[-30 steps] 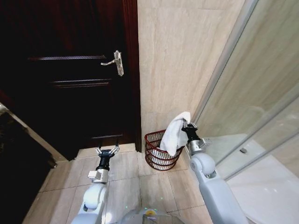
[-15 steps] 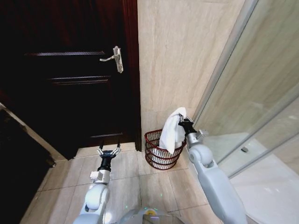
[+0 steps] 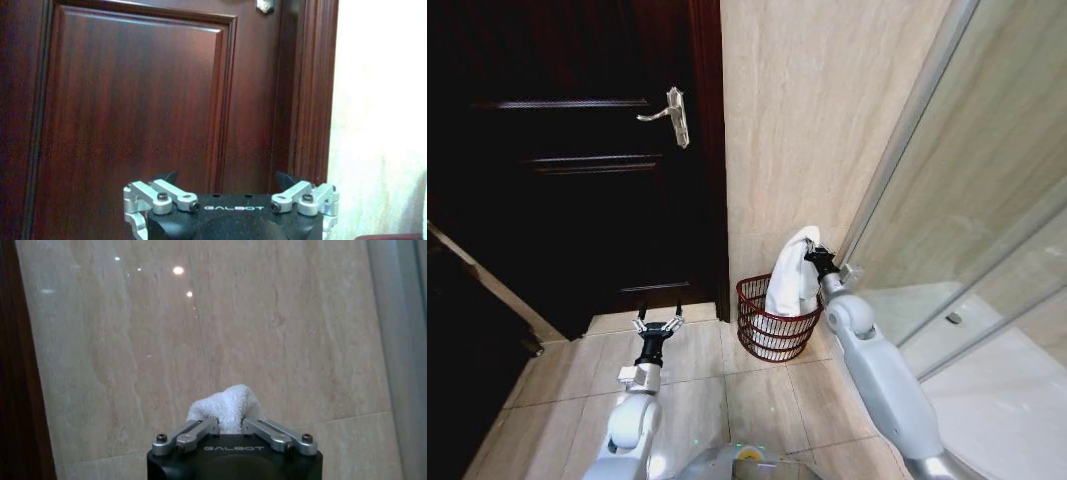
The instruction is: Discard the used towel into the hamper.
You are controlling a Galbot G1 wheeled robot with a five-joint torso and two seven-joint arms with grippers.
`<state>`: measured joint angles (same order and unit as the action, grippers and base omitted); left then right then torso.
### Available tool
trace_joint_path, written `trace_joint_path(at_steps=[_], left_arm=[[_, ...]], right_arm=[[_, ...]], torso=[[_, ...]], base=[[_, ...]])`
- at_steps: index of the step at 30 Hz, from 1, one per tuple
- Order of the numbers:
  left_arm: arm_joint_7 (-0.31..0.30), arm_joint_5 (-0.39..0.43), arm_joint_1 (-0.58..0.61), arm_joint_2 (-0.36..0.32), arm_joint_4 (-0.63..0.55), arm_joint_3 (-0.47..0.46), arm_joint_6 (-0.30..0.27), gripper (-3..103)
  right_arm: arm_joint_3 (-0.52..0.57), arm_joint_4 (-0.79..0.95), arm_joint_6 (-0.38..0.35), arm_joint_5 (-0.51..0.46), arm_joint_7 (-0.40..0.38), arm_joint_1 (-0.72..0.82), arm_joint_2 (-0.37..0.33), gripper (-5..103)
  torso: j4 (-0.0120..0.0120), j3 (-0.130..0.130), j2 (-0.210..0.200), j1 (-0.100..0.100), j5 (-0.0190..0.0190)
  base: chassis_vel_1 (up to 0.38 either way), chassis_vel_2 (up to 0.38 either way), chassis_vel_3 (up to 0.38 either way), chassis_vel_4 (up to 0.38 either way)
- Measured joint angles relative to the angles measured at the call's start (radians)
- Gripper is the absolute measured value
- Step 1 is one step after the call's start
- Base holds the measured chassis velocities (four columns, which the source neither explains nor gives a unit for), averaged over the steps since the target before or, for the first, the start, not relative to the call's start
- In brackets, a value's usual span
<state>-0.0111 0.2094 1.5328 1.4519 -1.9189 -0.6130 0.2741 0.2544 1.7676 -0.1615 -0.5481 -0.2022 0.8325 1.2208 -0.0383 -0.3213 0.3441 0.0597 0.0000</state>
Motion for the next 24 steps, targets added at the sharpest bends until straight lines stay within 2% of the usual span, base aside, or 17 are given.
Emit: trace_joint_path(at_steps=[15, 24], left_arm=[[0.005, 0.0, 0.0, -0.002, 0.002, 0.001, 0.002, 100], [0.005, -0.001, -0.002, -0.001, 0.001, 0.001, 0.009, 100]], right_arm=[[-0.014, -0.03, -0.004, 0.006, -0.015, -0.085, 0.001, 3], [-0.02, -0.037, -0.004, 0.01, -0.015, -0.086, 0.01, 3]], torso=[[0.0001, 0.041, -0.065, -0.024, -0.0001], [0.0002, 0.063, -0.097, -0.034, 0.0]], base=[[0.0, 0.0, 0.0, 0.0], [0.0, 0.0, 0.0, 0.0]])
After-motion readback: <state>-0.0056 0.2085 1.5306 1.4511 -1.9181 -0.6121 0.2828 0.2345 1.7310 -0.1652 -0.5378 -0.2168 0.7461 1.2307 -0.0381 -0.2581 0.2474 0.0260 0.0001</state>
